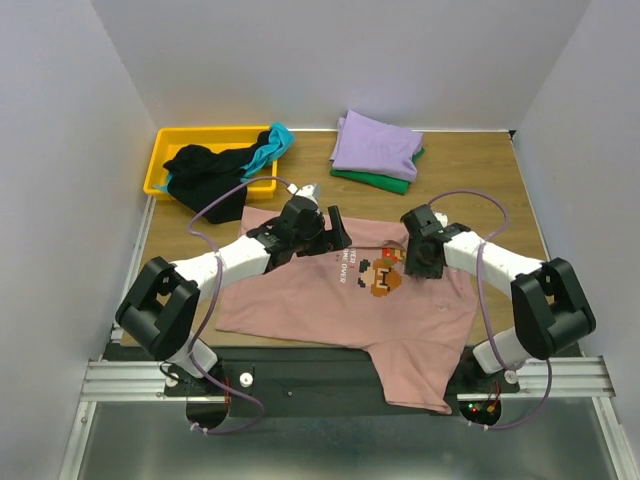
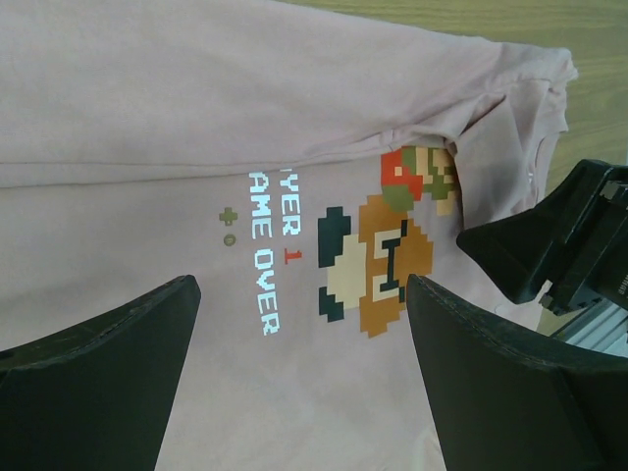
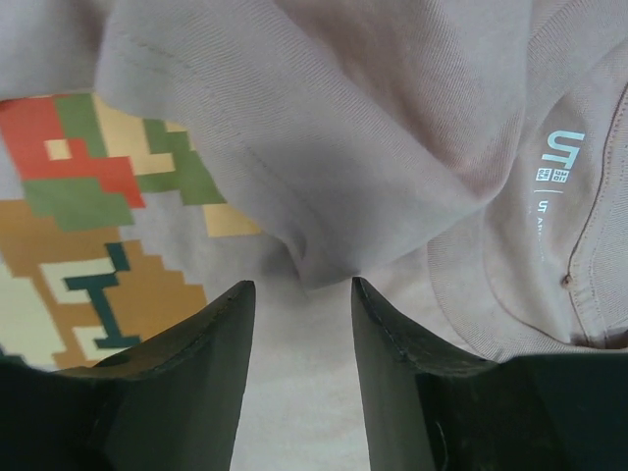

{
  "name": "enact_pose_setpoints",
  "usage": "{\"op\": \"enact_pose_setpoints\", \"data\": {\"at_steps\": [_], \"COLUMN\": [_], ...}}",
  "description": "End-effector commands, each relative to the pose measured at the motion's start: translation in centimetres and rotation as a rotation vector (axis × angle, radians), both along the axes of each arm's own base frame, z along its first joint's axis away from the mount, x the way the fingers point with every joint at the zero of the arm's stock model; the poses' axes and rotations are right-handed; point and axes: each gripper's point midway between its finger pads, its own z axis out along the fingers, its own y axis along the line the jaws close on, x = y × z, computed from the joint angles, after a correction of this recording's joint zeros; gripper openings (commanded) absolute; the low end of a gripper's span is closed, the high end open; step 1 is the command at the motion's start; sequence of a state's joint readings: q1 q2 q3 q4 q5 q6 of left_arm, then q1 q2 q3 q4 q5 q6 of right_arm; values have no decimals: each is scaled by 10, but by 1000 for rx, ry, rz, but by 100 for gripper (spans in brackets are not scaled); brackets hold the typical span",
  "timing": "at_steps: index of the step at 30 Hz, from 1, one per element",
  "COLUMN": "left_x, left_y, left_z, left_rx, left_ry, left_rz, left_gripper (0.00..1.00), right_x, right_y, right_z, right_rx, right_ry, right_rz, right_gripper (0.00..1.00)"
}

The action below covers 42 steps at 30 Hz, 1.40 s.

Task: Fold and stack the t-shirts
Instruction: Fold the tshirt

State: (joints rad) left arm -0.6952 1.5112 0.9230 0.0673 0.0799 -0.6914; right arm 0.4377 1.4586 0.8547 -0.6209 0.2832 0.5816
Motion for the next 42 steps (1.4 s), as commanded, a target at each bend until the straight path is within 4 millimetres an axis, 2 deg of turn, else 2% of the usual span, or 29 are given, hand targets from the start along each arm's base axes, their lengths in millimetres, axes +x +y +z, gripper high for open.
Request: {"op": "enact_pose_setpoints", "data": {"at_steps": [1,7,11,14,16,19,23,25,30,34,35,38,42], "left_x": [11,13,15,16,17,17,18,14,10,4,6,1,-1], "left_y": [-14,-16,-15,-18,-22,-30,-51,-64,-103,-130,-138,-161,-182], "left_z": [24,20,19,20,19,18,25,21,24,22,29,21,9], "left_rx": [-54,-45,-31,-31,-32,-34,-50,-50,-61,-68,-84,-95,-104], "left_ry": [-50,-46,-46,-48,-46,-44,-52,-44,-58,-58,-71,-50,-22], "left_rz": [-15,-24,-18,-24,-35,-55,-105,-141,-228,-294,-305,-341,-347], "left_gripper": [98,98,98,98,98,99,98,98,99,99,98,98,98], "right_x": [25,28,37,45,53,63,73,79,98,113,114,114,113], "right_y": [-3,-18,-24,-23,-23,-31,-44,-50,-60,-56,-55,-52,-53], "right_z": [8,-5,0,14,31,48,54,56,47,42,40,33,31], "right_rx": [-27,-122,-145,-138,-124,-118,-107,-103,-82,-27,-20,6,29], "right_ry": [-81,-68,-97,-140,-188,-230,-234,-234,-197,-180,-176,-164,-165], "right_rz": [-50,-101,-130,-129,-130,-153,-181,-193,-206,-185,-180,-176,-178], "right_gripper": [49,45,18,7,1,1,1,1,1,1,1,1,1]}}
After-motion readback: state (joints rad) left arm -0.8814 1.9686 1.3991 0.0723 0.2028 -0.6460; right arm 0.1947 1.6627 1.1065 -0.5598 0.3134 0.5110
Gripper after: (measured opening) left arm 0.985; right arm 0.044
